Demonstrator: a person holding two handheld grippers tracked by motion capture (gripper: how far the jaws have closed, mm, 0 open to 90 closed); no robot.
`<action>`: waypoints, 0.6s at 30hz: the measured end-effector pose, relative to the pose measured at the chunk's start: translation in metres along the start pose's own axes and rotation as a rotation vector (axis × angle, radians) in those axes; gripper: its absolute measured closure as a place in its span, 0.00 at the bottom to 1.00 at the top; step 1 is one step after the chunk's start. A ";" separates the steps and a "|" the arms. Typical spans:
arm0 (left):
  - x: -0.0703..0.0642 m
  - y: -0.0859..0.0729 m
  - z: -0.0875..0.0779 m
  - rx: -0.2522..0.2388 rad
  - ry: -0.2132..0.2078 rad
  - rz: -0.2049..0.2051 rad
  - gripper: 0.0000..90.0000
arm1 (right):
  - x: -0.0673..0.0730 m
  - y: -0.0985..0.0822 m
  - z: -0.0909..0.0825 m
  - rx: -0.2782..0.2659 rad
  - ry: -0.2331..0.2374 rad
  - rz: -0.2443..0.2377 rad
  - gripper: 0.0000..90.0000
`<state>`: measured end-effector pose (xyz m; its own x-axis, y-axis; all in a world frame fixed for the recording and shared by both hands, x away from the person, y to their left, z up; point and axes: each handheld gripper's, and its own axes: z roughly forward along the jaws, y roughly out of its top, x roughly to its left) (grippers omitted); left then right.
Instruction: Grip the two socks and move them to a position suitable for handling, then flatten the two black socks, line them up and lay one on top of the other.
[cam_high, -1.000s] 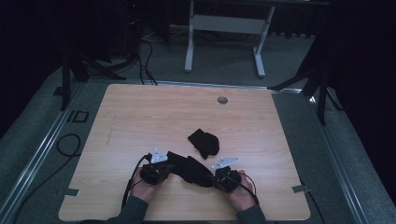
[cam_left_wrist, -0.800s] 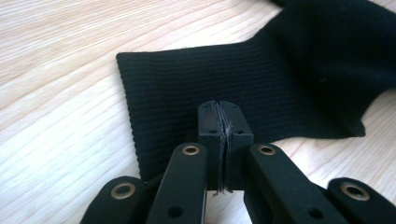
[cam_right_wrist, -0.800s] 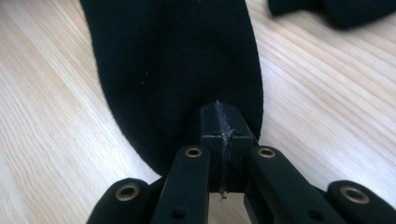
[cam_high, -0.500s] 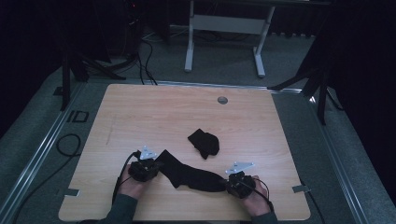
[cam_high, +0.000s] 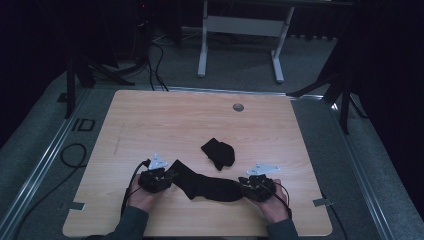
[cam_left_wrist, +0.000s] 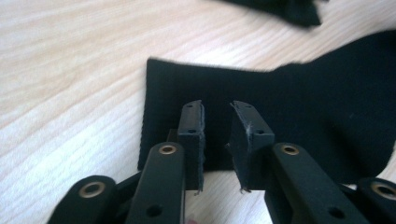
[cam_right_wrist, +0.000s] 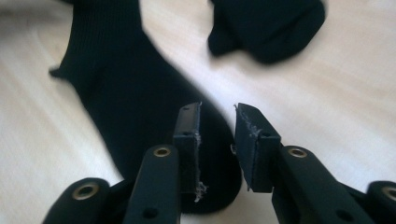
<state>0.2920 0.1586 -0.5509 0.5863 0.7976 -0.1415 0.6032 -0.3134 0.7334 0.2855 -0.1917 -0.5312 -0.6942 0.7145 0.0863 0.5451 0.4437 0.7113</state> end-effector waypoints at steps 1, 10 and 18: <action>0.000 0.000 -0.001 -0.007 -0.002 -0.002 0.81 | -0.001 0.004 0.000 -0.010 -0.007 -0.004 0.77; 0.001 0.001 -0.003 -0.038 0.014 -0.001 0.78 | -0.013 0.037 0.023 -0.018 -0.060 -0.028 0.72; -0.001 0.001 -0.002 -0.038 0.020 0.001 0.78 | -0.020 0.057 0.038 -0.021 -0.076 -0.057 0.72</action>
<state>0.2912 0.1588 -0.5484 0.5761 0.8074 -0.1278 0.5816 -0.2950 0.7581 0.3485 -0.1605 -0.5192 -0.6860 0.7275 -0.0076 0.4951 0.4745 0.7278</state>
